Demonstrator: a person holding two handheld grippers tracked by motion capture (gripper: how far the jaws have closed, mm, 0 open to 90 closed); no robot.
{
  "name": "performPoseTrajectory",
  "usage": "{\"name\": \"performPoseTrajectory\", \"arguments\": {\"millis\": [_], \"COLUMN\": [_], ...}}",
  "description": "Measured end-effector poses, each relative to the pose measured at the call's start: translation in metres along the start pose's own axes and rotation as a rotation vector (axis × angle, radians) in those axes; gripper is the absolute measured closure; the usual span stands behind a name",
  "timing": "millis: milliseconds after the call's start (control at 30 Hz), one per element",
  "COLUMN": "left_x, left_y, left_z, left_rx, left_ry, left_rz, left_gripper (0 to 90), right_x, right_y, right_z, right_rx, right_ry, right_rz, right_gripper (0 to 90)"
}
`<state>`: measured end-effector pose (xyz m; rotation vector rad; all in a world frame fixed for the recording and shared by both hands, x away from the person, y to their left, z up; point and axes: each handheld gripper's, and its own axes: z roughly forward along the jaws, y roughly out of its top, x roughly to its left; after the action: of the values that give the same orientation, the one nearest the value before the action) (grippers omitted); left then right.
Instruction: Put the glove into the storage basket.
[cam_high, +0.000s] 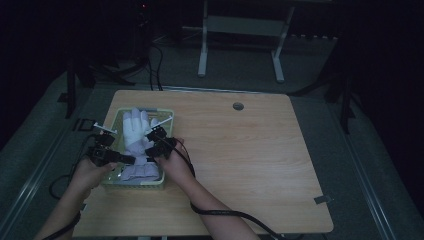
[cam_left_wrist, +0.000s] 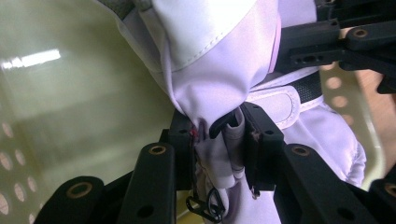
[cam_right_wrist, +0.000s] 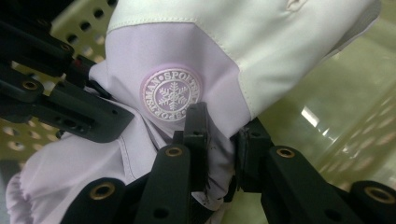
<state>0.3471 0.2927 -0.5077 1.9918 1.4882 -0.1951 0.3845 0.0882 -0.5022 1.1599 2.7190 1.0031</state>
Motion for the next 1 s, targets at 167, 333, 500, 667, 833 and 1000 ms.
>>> {"name": "performPoseTrajectory", "arguments": {"millis": [167,333,500,667,833,1000], "left_x": [0.002,0.004,0.005,0.006,-0.004,-0.013], "left_y": [0.000,0.001,0.000,0.001,0.003,-0.002], "left_z": [0.004,0.008,0.011,0.017,0.016,0.008], "left_rx": [0.013,0.030,0.022,0.058,0.015,-0.133], "left_ry": [0.017,0.025,0.043,0.084,0.144,0.207], "left_rz": [-0.020,-0.046,-0.055,-0.080,-0.037,0.023], "left_gripper": [68.3,66.5,63.4,54.8,38.4,19.6], "right_x": [0.005,0.008,0.002,0.000,-0.008,-0.015], "right_y": [0.004,0.009,0.009,0.008,0.007,0.007], "right_z": [0.006,0.011,0.007,-0.001,-0.011,-0.026], "right_rx": [0.035,0.081,0.058,0.014,-0.024,-0.081], "right_ry": [-0.044,-0.070,-0.084,-0.071,-0.040,-0.024], "right_rz": [-0.032,-0.030,-0.028,-0.041,-0.050,-0.039], "right_gripper": [76.5,73.6,58.8,47.3,42.2,35.0]}}
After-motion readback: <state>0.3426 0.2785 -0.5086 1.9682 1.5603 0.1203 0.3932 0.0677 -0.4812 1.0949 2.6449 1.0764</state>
